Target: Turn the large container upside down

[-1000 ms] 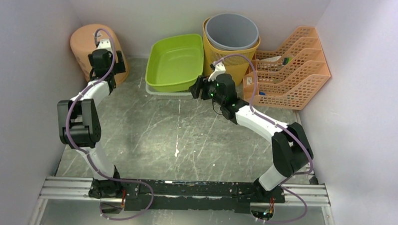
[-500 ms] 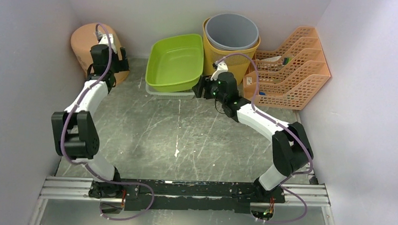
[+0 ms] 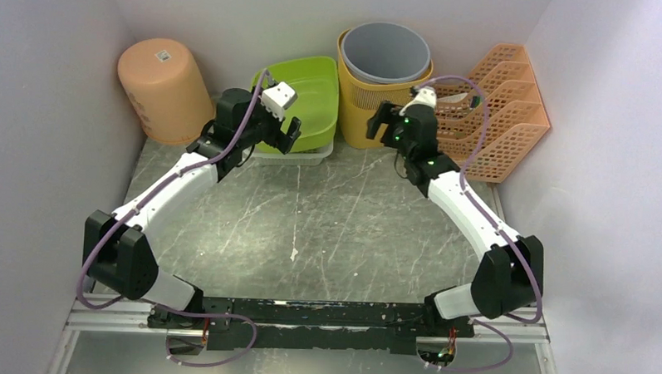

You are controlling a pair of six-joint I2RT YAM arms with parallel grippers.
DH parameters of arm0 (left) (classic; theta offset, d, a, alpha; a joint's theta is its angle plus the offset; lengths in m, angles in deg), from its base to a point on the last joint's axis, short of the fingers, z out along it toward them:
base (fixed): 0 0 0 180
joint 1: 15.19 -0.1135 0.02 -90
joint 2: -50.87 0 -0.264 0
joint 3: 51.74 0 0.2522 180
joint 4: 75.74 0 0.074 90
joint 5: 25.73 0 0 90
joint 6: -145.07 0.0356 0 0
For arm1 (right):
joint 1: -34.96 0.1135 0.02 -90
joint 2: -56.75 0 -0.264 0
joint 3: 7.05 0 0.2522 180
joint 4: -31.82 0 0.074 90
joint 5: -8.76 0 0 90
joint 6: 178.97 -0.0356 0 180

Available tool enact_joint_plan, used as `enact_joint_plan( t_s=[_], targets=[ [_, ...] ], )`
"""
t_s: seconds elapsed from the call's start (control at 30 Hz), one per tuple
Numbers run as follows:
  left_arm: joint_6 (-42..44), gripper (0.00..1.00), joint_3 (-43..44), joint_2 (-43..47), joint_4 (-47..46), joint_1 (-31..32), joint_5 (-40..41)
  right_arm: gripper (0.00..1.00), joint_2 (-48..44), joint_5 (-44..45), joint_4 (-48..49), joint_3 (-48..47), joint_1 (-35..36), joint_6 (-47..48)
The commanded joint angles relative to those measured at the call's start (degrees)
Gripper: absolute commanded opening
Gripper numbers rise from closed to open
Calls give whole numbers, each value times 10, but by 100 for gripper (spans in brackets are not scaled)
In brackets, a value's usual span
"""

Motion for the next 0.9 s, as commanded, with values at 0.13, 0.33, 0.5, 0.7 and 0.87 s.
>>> enact_joint_plan(
  t_s=[0.13, 0.33, 0.5, 0.7, 0.87],
  targets=[
    [92, 100, 59, -67, -15, 13, -111, 82, -45, -15, -42, 21, -120, -30],
    [165, 99, 99, -97, 23, 13, -196, 82, -37, -42, -40, 29, -147, -26],
    [180, 99, 95, -116, 35, 13, -248, 82, -23, -68, -28, 42, -164, -27],
    [191, 99, 114, -173, 61, 13, -249, 82, -9, -82, -16, 45, -174, -27],
    [174, 94, 123, -200, 34, 13, -212, 82, 5, -92, -10, 43, -178, -26]
  ],
)
